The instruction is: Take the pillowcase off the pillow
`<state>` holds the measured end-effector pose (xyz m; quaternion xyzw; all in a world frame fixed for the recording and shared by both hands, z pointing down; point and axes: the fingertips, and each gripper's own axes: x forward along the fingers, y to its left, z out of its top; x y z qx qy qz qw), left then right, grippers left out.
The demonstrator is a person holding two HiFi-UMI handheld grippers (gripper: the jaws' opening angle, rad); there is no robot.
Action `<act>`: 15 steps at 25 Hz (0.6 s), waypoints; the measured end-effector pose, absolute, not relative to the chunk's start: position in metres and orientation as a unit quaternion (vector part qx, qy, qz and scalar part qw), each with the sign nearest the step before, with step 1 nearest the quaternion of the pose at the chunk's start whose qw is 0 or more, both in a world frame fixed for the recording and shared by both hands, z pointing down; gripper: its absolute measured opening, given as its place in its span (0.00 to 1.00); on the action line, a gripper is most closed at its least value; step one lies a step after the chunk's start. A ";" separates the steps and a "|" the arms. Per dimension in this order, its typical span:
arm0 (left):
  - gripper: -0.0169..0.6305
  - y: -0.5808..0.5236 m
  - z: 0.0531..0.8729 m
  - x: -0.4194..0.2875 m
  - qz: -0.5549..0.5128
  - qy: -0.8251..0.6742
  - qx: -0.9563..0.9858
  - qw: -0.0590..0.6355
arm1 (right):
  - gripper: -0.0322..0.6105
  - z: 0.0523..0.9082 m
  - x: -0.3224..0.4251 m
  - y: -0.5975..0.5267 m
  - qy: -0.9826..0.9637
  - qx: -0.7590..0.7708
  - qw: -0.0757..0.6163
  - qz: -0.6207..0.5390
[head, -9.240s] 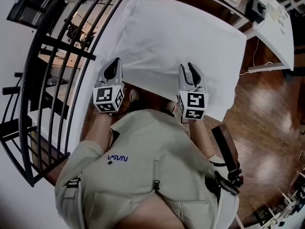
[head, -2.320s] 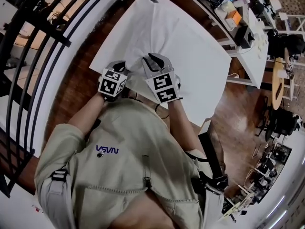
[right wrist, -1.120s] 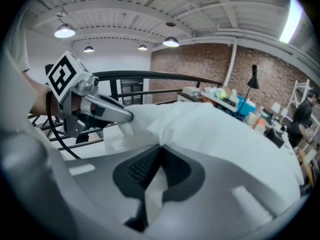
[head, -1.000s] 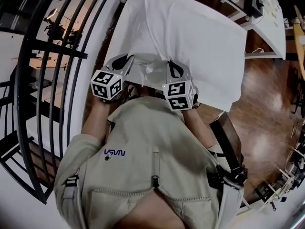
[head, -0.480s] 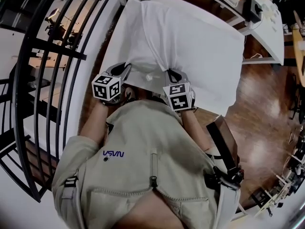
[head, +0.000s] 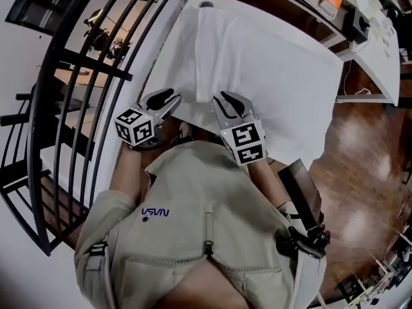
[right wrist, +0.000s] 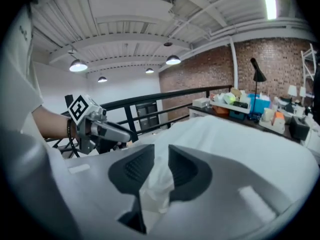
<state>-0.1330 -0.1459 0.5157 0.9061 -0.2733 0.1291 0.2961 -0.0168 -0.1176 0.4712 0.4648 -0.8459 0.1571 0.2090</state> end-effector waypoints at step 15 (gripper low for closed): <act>0.39 -0.241 0.498 -0.123 0.117 -0.308 0.912 0.246 | 0.19 0.446 -0.023 -0.180 -0.833 0.495 0.221 0.111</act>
